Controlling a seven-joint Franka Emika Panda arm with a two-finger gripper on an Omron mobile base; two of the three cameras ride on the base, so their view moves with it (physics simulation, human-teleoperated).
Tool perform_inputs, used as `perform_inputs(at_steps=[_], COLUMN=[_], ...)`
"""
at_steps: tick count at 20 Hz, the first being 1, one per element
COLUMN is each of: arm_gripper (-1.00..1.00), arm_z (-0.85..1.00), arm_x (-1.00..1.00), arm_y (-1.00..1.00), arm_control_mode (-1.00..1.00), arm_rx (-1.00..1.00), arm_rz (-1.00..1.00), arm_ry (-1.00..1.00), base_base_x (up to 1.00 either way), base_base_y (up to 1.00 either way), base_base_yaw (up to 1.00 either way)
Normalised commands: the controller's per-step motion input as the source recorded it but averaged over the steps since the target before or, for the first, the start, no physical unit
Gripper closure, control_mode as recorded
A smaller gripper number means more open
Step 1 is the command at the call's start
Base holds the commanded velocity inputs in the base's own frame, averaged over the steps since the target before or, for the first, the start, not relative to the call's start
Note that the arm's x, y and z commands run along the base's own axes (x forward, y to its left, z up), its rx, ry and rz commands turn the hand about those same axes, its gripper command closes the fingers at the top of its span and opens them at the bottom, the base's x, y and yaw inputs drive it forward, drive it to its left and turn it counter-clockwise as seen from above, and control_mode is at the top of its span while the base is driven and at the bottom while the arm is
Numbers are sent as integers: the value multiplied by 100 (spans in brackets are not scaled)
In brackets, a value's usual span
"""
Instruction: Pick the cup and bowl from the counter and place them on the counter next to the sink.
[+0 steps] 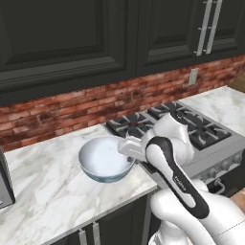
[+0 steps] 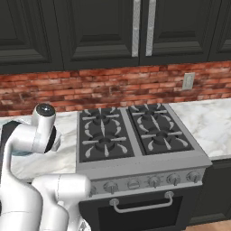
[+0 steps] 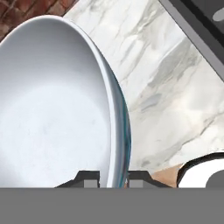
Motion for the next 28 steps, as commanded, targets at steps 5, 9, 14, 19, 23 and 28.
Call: perform_inputs(at_steps=[5,9,14,19,23,28], arm_gripper=[100,100,100,100,100,100], arm_z=[41,36,34,17,4,6], arm_x=[-39,-41,-40,-37,-2,0], arm_y=[-88,-94,-82,-57,-15,0], arm_control_mode=[-100,-100,-100,-100,-100,-100], arm_rx=[0,0,0,0,2,4], arm_rz=[0,0,0,0,0,0], arm_ry=[0,0,0,5,15,10], base_base_x=[0,0,0,0,0,0], base_base_y=[0,0,0,0,0,0], base_base_yaw=[0,0,0,0,0,0])
